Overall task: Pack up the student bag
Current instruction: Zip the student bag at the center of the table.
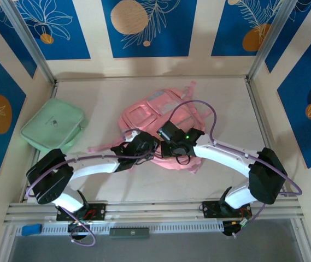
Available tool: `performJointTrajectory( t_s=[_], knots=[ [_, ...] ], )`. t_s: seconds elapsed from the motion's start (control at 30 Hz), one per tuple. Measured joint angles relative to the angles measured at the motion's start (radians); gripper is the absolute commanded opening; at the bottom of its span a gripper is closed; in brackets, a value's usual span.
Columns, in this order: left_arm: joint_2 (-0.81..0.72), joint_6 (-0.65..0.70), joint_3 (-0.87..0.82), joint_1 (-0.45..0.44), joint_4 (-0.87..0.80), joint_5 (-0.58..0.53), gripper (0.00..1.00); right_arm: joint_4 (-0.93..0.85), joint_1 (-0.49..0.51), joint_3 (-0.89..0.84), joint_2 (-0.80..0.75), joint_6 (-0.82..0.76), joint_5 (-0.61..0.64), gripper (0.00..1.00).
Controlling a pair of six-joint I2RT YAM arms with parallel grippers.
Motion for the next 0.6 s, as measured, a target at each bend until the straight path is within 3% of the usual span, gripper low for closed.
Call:
performJointTrajectory(
  t_s=[0.17, 0.43, 0.6],
  knots=[
    [-0.058, 0.081, -0.045, 0.068, 0.003, 0.103, 0.00, -0.057, -0.044, 0.023, 0.000, -0.008, 0.026, 0.00],
    [-0.187, 0.365, -0.063, 0.263, -0.166, 0.281, 0.00, -0.100, -0.230, 0.050, 0.003, -0.066, 0.008, 0.00],
    [-0.198, 0.576, -0.015, 0.392, -0.290, 0.401, 0.00, -0.104, -0.217, 0.086, 0.027, -0.105, -0.024, 0.00]
  ],
)
